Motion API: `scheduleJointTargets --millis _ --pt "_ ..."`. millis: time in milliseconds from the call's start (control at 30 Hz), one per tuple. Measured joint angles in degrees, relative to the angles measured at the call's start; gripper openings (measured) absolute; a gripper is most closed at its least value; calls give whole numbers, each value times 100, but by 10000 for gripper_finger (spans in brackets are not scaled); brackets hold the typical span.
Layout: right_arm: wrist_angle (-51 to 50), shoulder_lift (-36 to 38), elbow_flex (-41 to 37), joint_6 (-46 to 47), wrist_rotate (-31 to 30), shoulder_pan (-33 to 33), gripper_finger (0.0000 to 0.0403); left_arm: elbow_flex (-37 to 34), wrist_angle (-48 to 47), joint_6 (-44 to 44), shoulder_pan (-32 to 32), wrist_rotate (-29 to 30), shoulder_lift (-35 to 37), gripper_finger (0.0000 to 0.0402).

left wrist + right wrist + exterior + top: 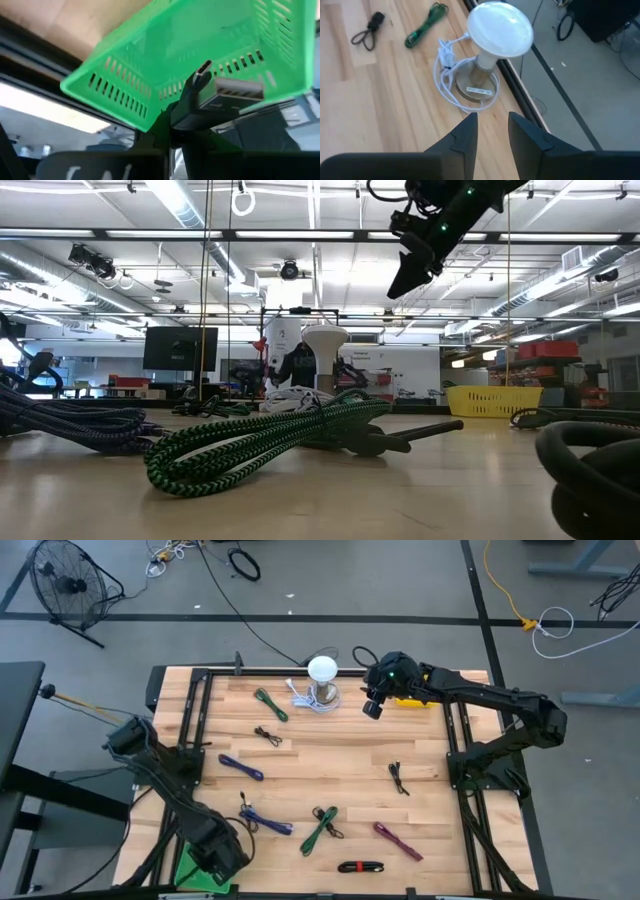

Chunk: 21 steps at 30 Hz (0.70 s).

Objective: Pick & Place USB Port
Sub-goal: Put the black USB cable into the green bin

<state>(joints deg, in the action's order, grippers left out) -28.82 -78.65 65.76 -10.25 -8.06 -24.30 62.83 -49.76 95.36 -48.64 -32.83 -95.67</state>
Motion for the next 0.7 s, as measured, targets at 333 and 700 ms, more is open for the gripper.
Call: scheduleJointTargets --millis 333,700 --pt "33 0 0 14 11 -23 112 0 -166 -602 0 223 -78 31" --pt "42 0 0 14 12 -271 112 0 322 -506 33 531 -71 87"
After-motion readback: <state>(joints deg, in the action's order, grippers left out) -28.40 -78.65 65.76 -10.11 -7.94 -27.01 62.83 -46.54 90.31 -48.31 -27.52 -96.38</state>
